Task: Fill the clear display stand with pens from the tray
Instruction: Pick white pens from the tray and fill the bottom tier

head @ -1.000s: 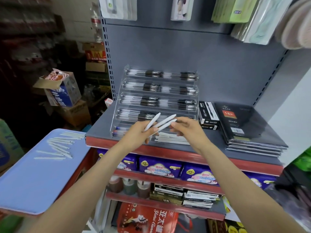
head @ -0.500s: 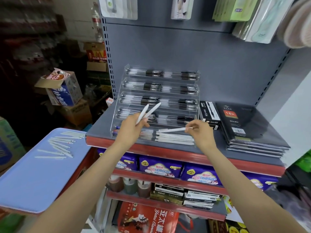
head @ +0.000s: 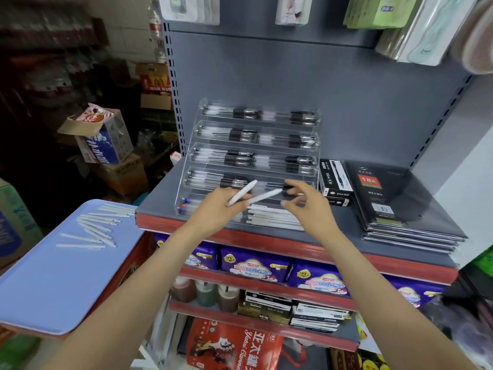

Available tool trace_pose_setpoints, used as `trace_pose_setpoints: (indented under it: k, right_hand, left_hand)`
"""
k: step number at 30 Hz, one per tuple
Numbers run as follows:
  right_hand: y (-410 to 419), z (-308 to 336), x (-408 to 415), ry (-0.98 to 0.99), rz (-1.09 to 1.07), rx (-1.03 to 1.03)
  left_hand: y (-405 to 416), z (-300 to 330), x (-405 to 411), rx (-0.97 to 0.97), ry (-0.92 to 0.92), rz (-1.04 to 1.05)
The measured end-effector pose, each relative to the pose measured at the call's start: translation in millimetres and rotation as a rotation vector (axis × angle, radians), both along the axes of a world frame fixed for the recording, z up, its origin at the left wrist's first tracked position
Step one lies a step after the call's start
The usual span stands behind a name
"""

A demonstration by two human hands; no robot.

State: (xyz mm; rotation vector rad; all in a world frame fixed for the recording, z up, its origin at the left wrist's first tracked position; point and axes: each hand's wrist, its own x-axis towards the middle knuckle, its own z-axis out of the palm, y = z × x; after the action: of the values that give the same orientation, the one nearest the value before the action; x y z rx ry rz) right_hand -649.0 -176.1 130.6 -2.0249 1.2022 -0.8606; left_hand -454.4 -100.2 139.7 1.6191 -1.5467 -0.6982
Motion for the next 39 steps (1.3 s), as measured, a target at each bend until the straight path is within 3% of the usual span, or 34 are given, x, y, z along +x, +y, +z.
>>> trace_pose_setpoints:
  k: [2, 5, 9, 14, 18, 21, 23, 26, 28, 31, 35, 39]
  right_hand:
    - [3.2, 8.5, 0.4, -0.139, 0.11, 0.125]
    - [1.0, 11.5, -2.5, -0.092, 0.144, 0.056]
    - [-7.4, 6.8, -14.8, -0.105, 0.057, 0.023]
    - [-14.8, -8.6, -17.1, 0.238, -0.089, -0.189]
    - [-17.0, -18.3, -7.7, 0.649, -0.083, -0.39]
    - [-21.1, -24.7, -5.7, 0.813, -0.068, -0.477]
    - [-20.2, -24.2, -7.2, 0.733, -0.079, -0.465]
    - [-9.9, -9.6, -8.2, 0.197, -0.064, -0.167]
    - [-4.4, -0.5, -8.3, -0.022, 0.048, 0.005]
    - [-2.2, 4.3, -10.8, 0.024, 0.105, -0.025]
    - [-8.8, 0.0, -22.2, 0.042, -0.035, -0.09]
    - [-11.6, -12.7, -27.9, 0.225, -0.115, -0.174]
  left_hand:
    - [-1.2, -0.2, -3.4, 0.008, 0.012, -0.026]
    - [-5.9, 2.0, -11.3, -0.009, 0.05, -0.013]
    - [-16.0, -1.9, -10.9, -0.066, 0.075, 0.168]
    - [-18.4, -3.0, -11.4, 0.003, -0.079, 0.254]
    - [-17.0, -3.4, -12.2, 0.021, -0.109, 0.146]
    - [-18.3, -8.4, -8.5, -0.033, -0.221, -0.006]
    - [-17.0, -9.9, -7.9, -0.07, -0.216, -0.047]
    - [-16.8, -10.6, -10.3, -0.094, -0.175, -0.048]
    - [-18.2, -10.4, -15.9, -0.091, -0.171, -0.063]
    - [-22.1, -8.7, -26.3, -0.111, -0.156, -0.085]
    - [-25.7, -10.8, -24.4, -0.085, -0.194, -0.068]
    - [-31.2, -20.5, -19.9, -0.044, -0.299, -0.041]
